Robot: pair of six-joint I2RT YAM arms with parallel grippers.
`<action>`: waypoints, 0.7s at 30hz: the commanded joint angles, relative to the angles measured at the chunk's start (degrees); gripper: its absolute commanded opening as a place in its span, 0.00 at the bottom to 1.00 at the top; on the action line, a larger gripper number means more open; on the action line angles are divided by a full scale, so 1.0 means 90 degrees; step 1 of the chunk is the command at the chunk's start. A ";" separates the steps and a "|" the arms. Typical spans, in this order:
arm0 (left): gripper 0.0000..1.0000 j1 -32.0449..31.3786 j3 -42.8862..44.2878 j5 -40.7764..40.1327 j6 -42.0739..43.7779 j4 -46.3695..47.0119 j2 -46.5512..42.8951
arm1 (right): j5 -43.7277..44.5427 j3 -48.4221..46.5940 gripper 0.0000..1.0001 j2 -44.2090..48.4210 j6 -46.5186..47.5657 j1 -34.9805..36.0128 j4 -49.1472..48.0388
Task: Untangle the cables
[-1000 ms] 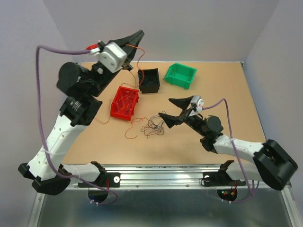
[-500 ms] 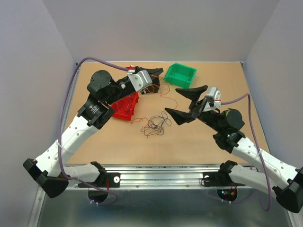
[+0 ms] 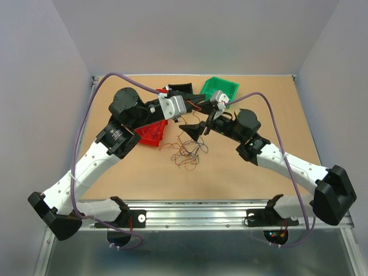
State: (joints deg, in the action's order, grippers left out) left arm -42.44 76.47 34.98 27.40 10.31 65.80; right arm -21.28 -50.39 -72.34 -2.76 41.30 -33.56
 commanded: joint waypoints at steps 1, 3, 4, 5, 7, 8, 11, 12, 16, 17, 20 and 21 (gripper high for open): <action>0.00 -0.0051 -0.0020 0.0488 -0.0348 0.0212 -0.0289 | -0.0632 -0.0582 0.98 -0.0312 0.0034 -0.0009 -0.0577; 0.00 -0.0060 -0.0020 0.0566 -0.0398 0.0212 -0.0329 | -0.0857 -0.0612 0.96 -0.0429 -0.0015 0.0001 -0.0713; 0.00 -0.0060 -0.0029 0.0557 -0.0407 0.0222 -0.0338 | -0.1090 -0.0602 0.94 -0.0459 -0.0034 0.0001 -0.0763; 0.00 -0.0060 -0.0020 0.0547 -0.0417 0.0222 -0.0338 | -0.1170 -0.0583 0.91 -0.0478 -0.0064 -0.0009 -0.0821; 0.00 -0.0060 -0.0010 0.0459 -0.0407 0.0222 -0.0348 | -0.1230 -0.0534 0.63 -0.0488 -0.0152 -0.0009 -0.0929; 0.00 -0.0060 -0.0010 0.0401 -0.0407 0.0222 -0.0348 | -0.1191 -0.0514 0.53 -0.0478 -0.0171 -0.0009 -0.0949; 0.00 -0.0060 -0.0020 -0.0077 -0.0485 0.0329 -0.0348 | -0.1054 -0.0300 0.31 -0.0352 -0.0162 -0.0009 -0.0978; 0.00 -0.0051 -0.0010 -0.0388 -0.0505 0.0339 -0.0348 | -0.1044 -0.0222 0.31 -0.0303 -0.0152 0.0001 -0.0988; 0.00 -0.0051 -0.0117 -0.0849 -0.0466 0.0398 -0.0280 | -0.0976 0.0275 0.26 0.0048 -0.0161 -0.0009 -0.1085; 0.00 -0.0041 -0.0137 -0.0869 -0.0447 0.0398 -0.0251 | -0.0976 0.0335 0.20 0.0126 -0.0152 -0.0009 -0.1095; 0.00 -0.0031 -0.0166 -0.0976 -0.0398 0.0388 -0.0134 | -0.0976 0.0578 0.01 0.0371 -0.0171 -0.0009 -0.1134; 0.00 -0.0021 -0.0157 -0.1112 -0.0407 0.0427 -0.0104 | -0.0976 0.0647 0.01 0.0497 -0.0181 -0.0009 -0.1134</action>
State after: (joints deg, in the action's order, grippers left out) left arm -42.68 75.40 28.80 23.97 10.85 64.40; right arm -29.85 -46.98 -71.11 -4.32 41.28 -39.94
